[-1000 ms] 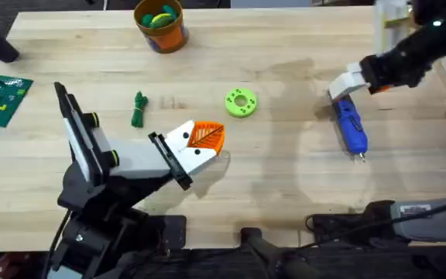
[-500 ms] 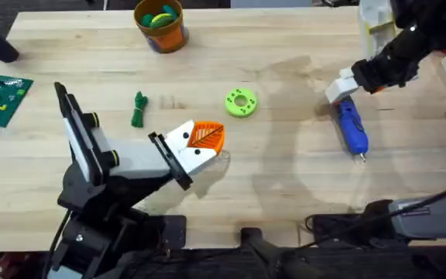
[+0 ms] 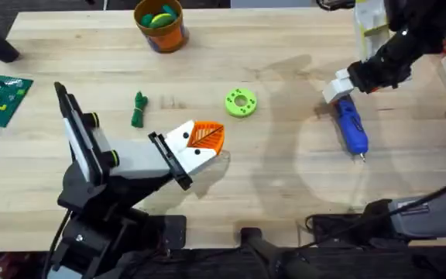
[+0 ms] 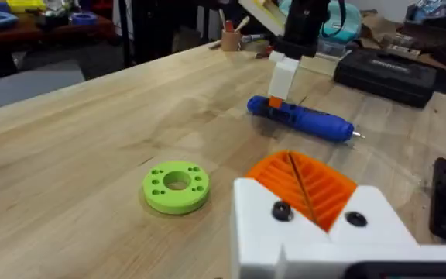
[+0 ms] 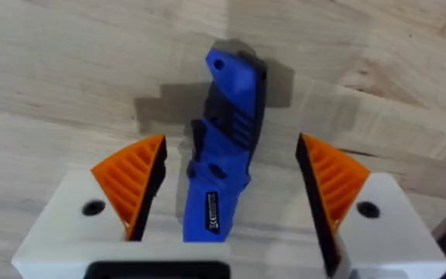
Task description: Pick up the gripper from the table and insert it into the empty holder that is missing its gripper. Then pick up a screw, insert it into the mounting hole, and use the screwdriver to tighten it. Finally, clean up the table by picking up the vegetable and placing it into the bucket.
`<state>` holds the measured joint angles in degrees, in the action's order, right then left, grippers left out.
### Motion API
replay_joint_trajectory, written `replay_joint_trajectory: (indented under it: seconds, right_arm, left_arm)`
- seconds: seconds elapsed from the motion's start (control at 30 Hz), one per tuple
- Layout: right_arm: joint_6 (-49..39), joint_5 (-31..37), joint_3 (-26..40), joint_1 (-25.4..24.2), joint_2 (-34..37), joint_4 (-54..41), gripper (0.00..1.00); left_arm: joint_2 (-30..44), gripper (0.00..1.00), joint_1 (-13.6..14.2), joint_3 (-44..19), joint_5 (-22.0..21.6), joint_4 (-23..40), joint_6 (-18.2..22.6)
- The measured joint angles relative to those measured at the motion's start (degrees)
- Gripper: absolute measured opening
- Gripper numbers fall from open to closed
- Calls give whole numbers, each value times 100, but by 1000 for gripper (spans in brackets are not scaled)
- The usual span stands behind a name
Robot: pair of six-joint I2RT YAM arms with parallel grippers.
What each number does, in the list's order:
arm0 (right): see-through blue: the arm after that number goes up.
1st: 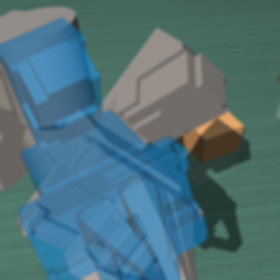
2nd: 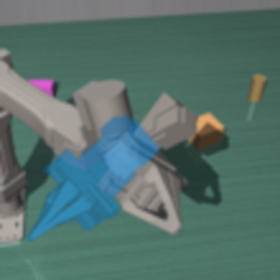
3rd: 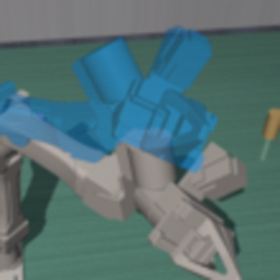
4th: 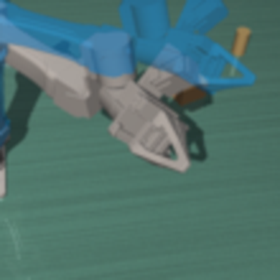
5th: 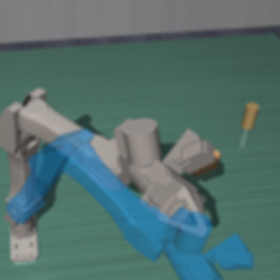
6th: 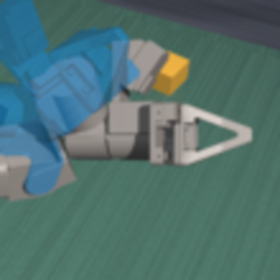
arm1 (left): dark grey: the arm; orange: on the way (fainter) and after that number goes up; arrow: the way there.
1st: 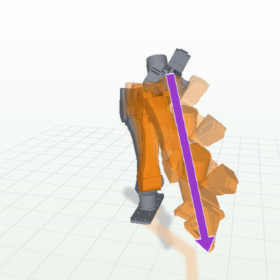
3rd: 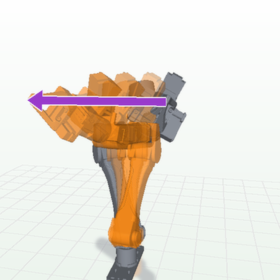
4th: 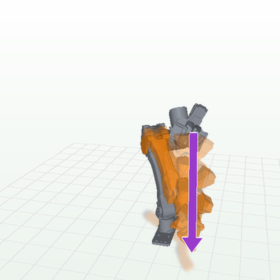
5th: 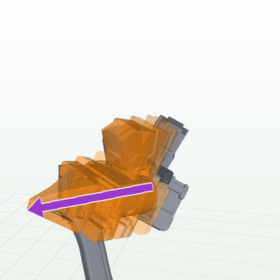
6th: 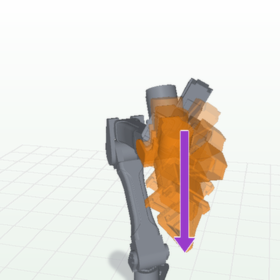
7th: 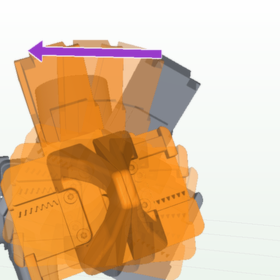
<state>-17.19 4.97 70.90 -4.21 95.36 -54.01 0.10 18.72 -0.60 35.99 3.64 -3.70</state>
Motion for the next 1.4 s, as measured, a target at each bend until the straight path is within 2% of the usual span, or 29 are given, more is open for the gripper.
replay_joint_trajectory:
  seconds: [0.5, 0.73, 1.3, 1.33, 1.4]
  right_arm:
    - [47, 0, -1182, 0, -3, 1242, 994]
    - [44, -34, -1289, -4, -58, 1537, 994]
    - [48, -307, -1240, -236, 91, 1528, 989]
    - [49, -305, -1238, -236, 91, 1524, 969]
    - [67, -248, -1223, -255, 106, 1578, 788]
  left_arm:
    - [0, 6, 0, 0, -2, 0, 0]
    - [0, 6, 0, 0, 0, 0, 0]
    - [0, 6, 0, 0, -2, 0, 0]
    - [0, 6, 0, 0, -1, 0, 0]
    - [0, 6, 0, 0, -1, 0, 0]
